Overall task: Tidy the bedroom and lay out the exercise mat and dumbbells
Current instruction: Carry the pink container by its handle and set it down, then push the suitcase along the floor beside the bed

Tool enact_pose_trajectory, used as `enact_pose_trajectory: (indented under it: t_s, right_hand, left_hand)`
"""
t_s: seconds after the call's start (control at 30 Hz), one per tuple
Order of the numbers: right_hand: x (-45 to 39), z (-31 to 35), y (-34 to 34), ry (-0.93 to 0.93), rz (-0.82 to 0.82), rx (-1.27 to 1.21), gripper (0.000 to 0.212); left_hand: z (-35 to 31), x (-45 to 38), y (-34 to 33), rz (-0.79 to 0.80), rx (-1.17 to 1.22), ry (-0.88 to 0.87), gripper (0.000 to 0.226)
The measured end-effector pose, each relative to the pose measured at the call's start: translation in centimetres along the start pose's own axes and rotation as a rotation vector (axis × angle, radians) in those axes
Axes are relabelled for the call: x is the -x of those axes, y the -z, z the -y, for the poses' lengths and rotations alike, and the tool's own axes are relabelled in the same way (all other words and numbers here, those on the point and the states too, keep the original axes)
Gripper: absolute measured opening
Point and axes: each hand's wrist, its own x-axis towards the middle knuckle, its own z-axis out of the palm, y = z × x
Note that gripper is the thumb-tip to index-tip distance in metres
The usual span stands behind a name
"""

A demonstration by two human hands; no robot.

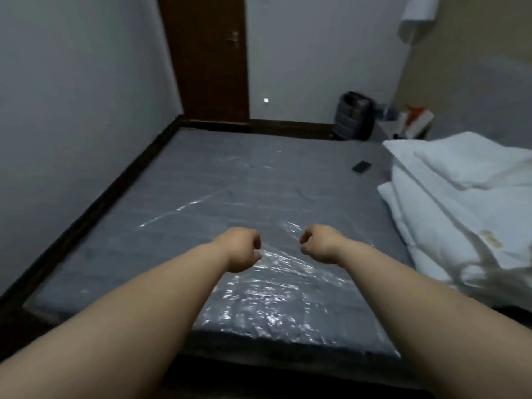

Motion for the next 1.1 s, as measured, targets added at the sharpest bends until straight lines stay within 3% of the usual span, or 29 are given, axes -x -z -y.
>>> enact_pose_trajectory:
  t_s: [0.17, 0.37, 0.53, 0.8, 1.1]
  right_hand:
    - [-2.9, 21.3, -6.6, 0.331, 0.076, 0.119, 0.026]
    - [-2.7, 48.5, -20.3, 0.662, 0.236, 0.162, 0.022]
    - [-0.4, 64.7, -29.5, 0.886, 0.366, 0.209, 0.023]
    - [-9.3, 79.2, -33.6, 0.943, 0.375, 0.438, 0.028]
    - [-26.2, 95.6, -32.0, 0.862, 0.351, 0.373, 0.029]
  left_hand:
    - [18.1, 10.5, 5.0, -0.147, 0.098, 0.311, 0.032]
    - [39.7, 26.4, 8.0, -0.22, 0.217, 0.637, 0.025]
    - [54.0, 34.2, 9.8, -0.305, 0.24, 0.851, 0.021]
    - [69.9, 30.5, 13.8, -0.242, 0.247, 0.86, 0.021]
    - [87.3, 21.5, 24.5, -0.262, 0.256, 0.853, 0.028]
